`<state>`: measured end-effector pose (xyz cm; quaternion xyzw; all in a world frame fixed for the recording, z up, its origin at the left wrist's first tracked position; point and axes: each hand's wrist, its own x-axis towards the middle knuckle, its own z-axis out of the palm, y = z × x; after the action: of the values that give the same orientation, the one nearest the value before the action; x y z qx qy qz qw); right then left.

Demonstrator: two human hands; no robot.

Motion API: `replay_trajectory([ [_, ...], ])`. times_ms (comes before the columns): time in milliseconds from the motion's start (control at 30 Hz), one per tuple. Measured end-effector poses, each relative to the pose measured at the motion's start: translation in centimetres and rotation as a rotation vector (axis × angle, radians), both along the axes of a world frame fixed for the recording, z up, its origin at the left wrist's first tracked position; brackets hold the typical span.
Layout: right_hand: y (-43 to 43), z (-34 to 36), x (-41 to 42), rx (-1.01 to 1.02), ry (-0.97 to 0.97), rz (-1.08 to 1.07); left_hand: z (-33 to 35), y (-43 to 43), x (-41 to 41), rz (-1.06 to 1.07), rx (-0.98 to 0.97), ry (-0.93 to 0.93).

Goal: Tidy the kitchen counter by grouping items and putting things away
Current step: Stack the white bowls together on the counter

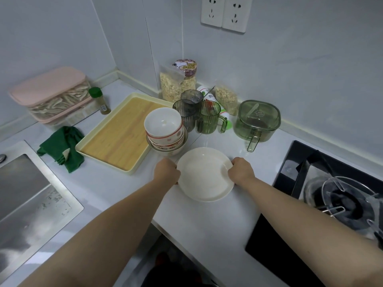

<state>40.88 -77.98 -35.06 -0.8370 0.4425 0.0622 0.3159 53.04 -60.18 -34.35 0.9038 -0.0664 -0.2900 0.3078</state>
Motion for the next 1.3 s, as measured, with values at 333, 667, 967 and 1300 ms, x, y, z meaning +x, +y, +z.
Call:
replay_trajectory([
  [333, 0.4, 1.1, 2.5, -0.059, -0.064, 0.101, 1.8, 0.1, 0.4, 0.370, -0.307, 0.328],
  [667, 3.9, 4.4, 10.8, 0.312, -0.379, 0.063, 3.5, 2.8, 6.3, 0.474, -0.385, 0.211],
  [967, 3.8, 4.7, 16.1, 0.831, -0.295, -0.147, 4.9, 1.0, 11.3, 0.276, -0.388, 0.303],
  [1300, 3.8, 4.5, 17.2, 0.926, -0.180, -0.150, 4.4, 0.8, 14.1, 0.130, -0.261, 0.372],
])
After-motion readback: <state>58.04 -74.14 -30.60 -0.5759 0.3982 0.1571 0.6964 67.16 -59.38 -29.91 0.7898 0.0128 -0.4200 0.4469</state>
